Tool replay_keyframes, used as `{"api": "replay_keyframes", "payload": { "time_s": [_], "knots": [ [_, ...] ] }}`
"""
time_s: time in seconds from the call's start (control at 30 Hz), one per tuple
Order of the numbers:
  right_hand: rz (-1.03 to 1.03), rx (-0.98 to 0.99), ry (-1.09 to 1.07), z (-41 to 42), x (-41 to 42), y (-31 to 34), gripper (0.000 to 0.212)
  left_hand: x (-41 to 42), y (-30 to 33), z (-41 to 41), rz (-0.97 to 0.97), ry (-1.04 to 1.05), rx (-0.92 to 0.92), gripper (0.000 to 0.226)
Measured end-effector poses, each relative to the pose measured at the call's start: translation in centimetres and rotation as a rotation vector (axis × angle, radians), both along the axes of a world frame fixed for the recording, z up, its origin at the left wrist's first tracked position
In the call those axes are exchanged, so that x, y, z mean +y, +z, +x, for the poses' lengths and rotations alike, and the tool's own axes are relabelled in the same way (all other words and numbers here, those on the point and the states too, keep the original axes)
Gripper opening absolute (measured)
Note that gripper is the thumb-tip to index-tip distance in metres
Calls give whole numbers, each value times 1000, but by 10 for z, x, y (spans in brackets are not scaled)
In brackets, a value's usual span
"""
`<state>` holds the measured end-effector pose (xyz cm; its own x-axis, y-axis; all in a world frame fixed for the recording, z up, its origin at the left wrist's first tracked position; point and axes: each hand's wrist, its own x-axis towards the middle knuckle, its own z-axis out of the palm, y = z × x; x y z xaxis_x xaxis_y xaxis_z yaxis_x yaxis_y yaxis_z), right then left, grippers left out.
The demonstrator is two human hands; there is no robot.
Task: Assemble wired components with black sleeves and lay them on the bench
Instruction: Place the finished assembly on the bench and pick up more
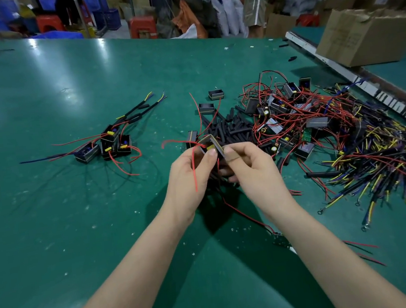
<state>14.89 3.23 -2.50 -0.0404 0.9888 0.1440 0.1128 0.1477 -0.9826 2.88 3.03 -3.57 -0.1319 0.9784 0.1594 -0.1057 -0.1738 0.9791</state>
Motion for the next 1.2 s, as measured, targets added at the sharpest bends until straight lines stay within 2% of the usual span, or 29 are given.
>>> {"api": "replay_keyframes", "payload": {
  "time_s": [0.03, 0.13, 0.3, 0.4, 0.47, 0.53, 0.63, 0.77, 0.83, 0.9, 0.97, 1.0, 1.2],
  "knots": [
    [59, -57, -18, 1, 1, -1, 5, 0, 0, 0, 0, 27, -14, 21],
    [82, -37, 18, 2, 1, 0, 6, 3, 1, -2, -31, 78, -116, 16],
    [67, -99, 73, -1, -1, -5, 7, 4, 0, -5, 19, 97, 5, 11],
    [90, -112, 33, -1, -1, -7, 8, 2, 2, -6, 24, 79, 66, 8],
    [117, -136, 7, -3, -1, -7, 8, 0, 1, -6, 46, 110, 196, 21],
    [133, -150, -3, -4, -1, -6, 9, -2, 0, -6, 63, 178, 305, 24],
    [141, -159, 2, -5, -1, -3, 9, -3, 3, -5, 59, 193, 296, 24],
    [154, -194, 25, -4, -1, -3, 8, -2, 3, -5, 64, 169, 300, 37],
    [167, -204, 23, -3, 0, -3, 8, -1, 4, -5, 39, 77, 195, 31],
    [191, -219, 0, 0, 1, -1, 6, 2, 5, -4, -50, -41, -22, 10],
    [222, -277, -54, 4, 7, 1, 6, 6, 6, -4, -151, -105, -238, 12],
    [218, -299, -78, 6, 12, 3, 6, 7, 6, -5, -181, -105, -288, 15],
    [114, -370, -135, 8, 81, 34, 9, 12, 2, -14, -217, -57, -336, 19]
  ]
}}
